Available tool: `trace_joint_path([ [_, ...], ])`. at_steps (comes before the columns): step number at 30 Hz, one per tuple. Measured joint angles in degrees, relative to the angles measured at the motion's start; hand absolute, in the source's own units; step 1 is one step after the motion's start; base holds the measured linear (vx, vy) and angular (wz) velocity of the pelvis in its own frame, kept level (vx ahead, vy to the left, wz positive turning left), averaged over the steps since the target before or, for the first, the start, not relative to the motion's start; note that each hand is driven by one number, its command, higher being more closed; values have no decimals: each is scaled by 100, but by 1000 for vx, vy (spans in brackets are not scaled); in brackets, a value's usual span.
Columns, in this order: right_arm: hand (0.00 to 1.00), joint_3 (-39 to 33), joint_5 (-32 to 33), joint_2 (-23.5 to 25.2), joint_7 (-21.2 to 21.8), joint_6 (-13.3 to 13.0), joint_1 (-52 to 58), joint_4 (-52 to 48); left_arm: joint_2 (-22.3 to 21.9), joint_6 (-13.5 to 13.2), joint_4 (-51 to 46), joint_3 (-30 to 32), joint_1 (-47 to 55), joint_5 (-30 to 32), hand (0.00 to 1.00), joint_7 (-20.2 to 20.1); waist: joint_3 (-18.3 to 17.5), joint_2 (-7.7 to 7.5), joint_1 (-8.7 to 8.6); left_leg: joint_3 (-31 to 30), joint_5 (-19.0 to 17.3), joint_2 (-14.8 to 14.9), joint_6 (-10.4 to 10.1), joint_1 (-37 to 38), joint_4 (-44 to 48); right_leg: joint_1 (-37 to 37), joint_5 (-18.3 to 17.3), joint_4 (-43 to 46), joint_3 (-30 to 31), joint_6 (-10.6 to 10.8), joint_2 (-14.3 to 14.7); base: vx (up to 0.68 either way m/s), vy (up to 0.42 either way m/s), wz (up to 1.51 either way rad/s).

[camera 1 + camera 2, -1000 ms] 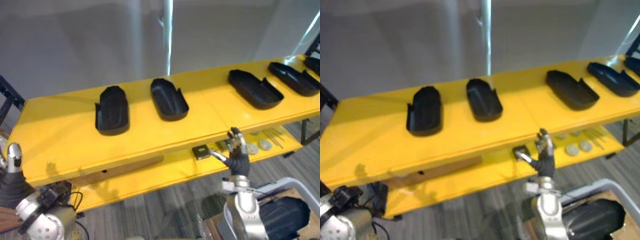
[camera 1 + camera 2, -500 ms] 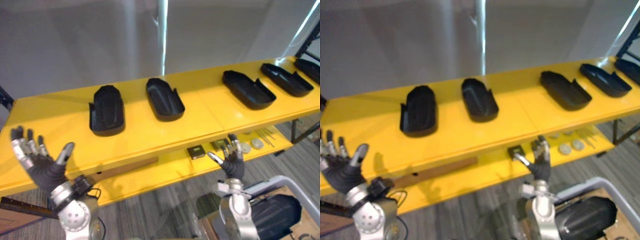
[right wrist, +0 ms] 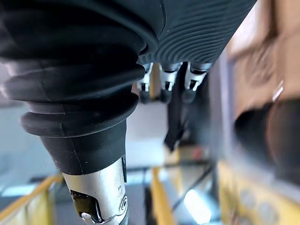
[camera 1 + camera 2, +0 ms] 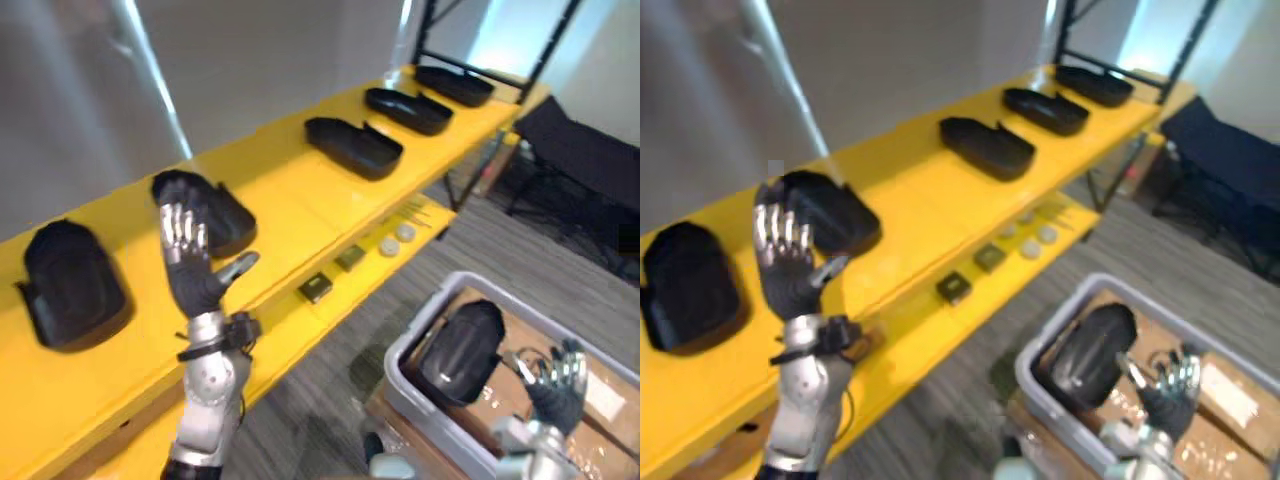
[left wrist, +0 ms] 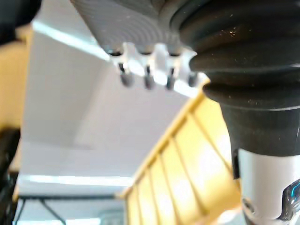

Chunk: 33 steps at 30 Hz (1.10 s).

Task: Walk over and take plastic housings, then place them on the shelf

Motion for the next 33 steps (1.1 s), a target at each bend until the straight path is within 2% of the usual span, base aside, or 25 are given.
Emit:
trace_joint_path([
  [2, 0, -4, 0, -6, 182, -25, -32, 0, -6, 121, 27, -21, -4, 6, 0, 92, -32, 66, 0, 30, -50, 56, -25, -7, 83, -6, -1, -1, 43, -2, 48, -29, -57, -20],
  [4, 0, 19, -7, -38, 357, -28, -165, 0, -14, 219, 45, -6, 34, 5, 0, 262, -30, 118, 67, -37, -152, 112, 44, -112, 426, -26, 2, 0, 131, -11, 85, -36, -69, -17],
  [5, 0, 105, -54, -98, 463, -28, -285, 0, -16, 230, 43, 64, 116, 5, 0, 349, -31, 113, 144, -410, -258, 181, 229, -355, 939, -80, 25, 4, 229, -46, 85, -76, -72, -51],
  [6, 0, 191, -157, -220, 587, -26, -465, 0, -35, 251, 31, 157, 248, 6, 0, 458, -20, 135, 263, -1041, -374, 218, 429, -631, 1532, -141, 35, 10, 438, -75, 128, -84, -73, -67],
  [7, 0, 246, -230, -312, 648, -25, -580, 1, -53, 260, 11, 233, 344, 9, 0, 505, -7, 165, 337, -1380, -413, 222, 494, -760, 1823, -172, 22, 21, 546, -112, 164, -77, -38, -84],
  [9, 0, 414, -300, -592, 845, -23, -936, 2, -98, 275, -83, 533, 763, 57, 0, 568, 19, 267, 491, -2373, -452, 176, 548, -1093, 2646, -208, 20, 49, 917, -174, 304, -56, 14, -96],
  [10, 0, 487, -292, -770, 936, -24, -1100, 2, -148, 274, -188, 710, 1110, 66, 0, 622, -10, 338, 628, -2843, -537, 128, 586, -1191, 2985, -301, -4, 110, 1176, -210, 405, -48, 100, -113],
  [11, 0, 501, -269, -893, 950, -24, -1224, 8, -204, 231, -284, 825, 1342, 70, 0, 631, -62, 436, 722, -3146, -630, 93, 601, -1197, 3066, -382, 3, 146, 1338, -219, 507, -39, 145, -106],
  [12, 0, 503, -221, -998, 947, -23, -1336, 57, -264, 155, -382, 947, 1542, 69, 0, 630, -89, 499, 768, -3354, -699, 42, 533, -1184, 3019, -511, 23, 216, 1431, -246, 566, -21, 156, -65],
  [14, 0, 511, -15, -1024, 928, -13, -1392, 125, -263, 59, -442, 999, 1581, 69, 0, 614, -90, 489, 783, -3314, -763, -25, 432, -1153, 2754, -715, 30, 359, 1479, -237, 555, -6, 101, -22],
  [16, 0, 599, 158, -985, 914, 20, -1326, 138, -264, -22, -510, 990, 1571, 75, 0, 591, -50, 434, 780, -3292, -863, -64, 303, -945, 2329, -847, 117, 468, 1549, -116, 538, -19, 113, -13],
  [18, 0, 796, 481, -791, 863, 35, -1160, 132, -262, -32, -514, 978, 1574, 78, 0, 451, 15, 330, 771, -3277, -981, -171, 319, -671, 1989, -969, 169, 646, 1718, -43, 526, -96, 144, -38],
  [19, 0, 849, 536, -728, 851, 35, -1087, 133, -259, -30, -523, 979, 1574, 85, 0, 440, 18, 332, 765, -3263, -1056, -183, 320, -637, 1978, -1016, 180, 717, 1762, -26, 544, -168, 141, -60],
  [21, 0, 1058, 857, -465, 1100, 38, -678, 123, -184, -26, -574, 1006, 1557, 222, 0, 450, 64, 354, 754, -2842, -1467, -177, 379, -516, 1978, -1256, 282, 946, 1678, 15, 638, -230, 100, -90],
  [22, 0, 1096, 864, -409, 1178, 48, -600, 123, -169, -23, -575, 1019, 1548, 221, 0, 455, 105, 355, 757, -2690, -1553, -175, 378, -485, 1968, -1284, 364, 928, 1568, -24, 637, -340, 46, -110],
  [23, 0, 1176, 842, -316, 1349, 89, -485, 123, -139, -12, -568, 1077, 1551, 221, 0, 486, 220, 326, 764, -2411, -1642, -179, 413, -438, 1960, -1279, 423, 760, 1239, -411, 529, -376, 46, -115],
  [24, 0, 1261, 807, -310, 1476, 137, -390, 124, -122, 16, -532, 1126, 1557, 213, 0, 509, 297, 365, 739, -2111, -1623, -178, 471, -399, 1909, -1385, 153, 764, 594, -778, 338, -373, 51, -123],
  [25, 0, 1308, 701, -312, 1521, 146, -368, 124, -84, 29, -525, 1153, 1557, 201, 0, 507, 292, 351, 770, -1942, -1599, -168, 502, -401, 1888, -1504, 77, 906, 345, -797, 229, -282, 60, -126],
  [27, 0, 1393, 423, -326, 1598, 134, -422, 122, 29, 54, -304, 1172, 1452, 145, 0, 477, 267, 292, 819, -1493, -1477, -153, 547, -409, 1829, -1704, -133, 1925, -348, -873, -40, -196, 16, -103],
  [28, 0, 1401, 344, -338, 1574, 130, -479, 124, 25, 57, -234, 1174, 1442, 130, 0, 464, 264, 289, 828, -1411, -1454, -146, 538, -407, 1815, -1687, -283, 2243, -471, -907, -115, -143, -24, -78],
  [29, 0, 1468, 210, -368, 1466, 115, -655, 135, -33, 94, -162, 1173, 1475, 34, 0, 422, 253, 284, 858, -1227, -1426, -136, 497, -403, 1798, -1616, -738, 2713, -756, -807, -253, -119, -30, -91],
  [30, 0, 1637, 123, -436, 1312, 112, -863, 146, -100, 105, -118, 1164, 1503, -13, 0, 405, 224, 210, 894, -1086, -1415, -190, 479, -403, 1866, -1654, -612, 2679, -1028, -651, -298, -115, -33, -96],
  [31, 0, 1759, 102, -479, 1216, 111, -986, 151, -117, 112, -59, 1126, 1492, -8, 0, 390, 210, 206, 893, -1130, -1373, -225, 547, -477, 1871, -1670, -437, 2563, -1073, -578, -214, -111, -36, -96],
  [32, 0, 1902, 95, -505, 1087, 104, -1165, 196, -128, 137, 38, 1076, 1455, -6, 0, 358, 179, 247, 927, -1280, -1288, -229, 716, -599, 1835, -1625, -39, 2091, -976, -656, -34, -173, -54, -95],
  [33, 0, 1994, 66, -538, 992, 70, -1430, 299, -118, 144, 130, 1094, 1376, -1, 0, 291, 98, 347, 1017, -1459, -1202, -280, 811, -709, 1511, -1520, 643, 1250, -751, -472, 241, -198, -55, -133],
])
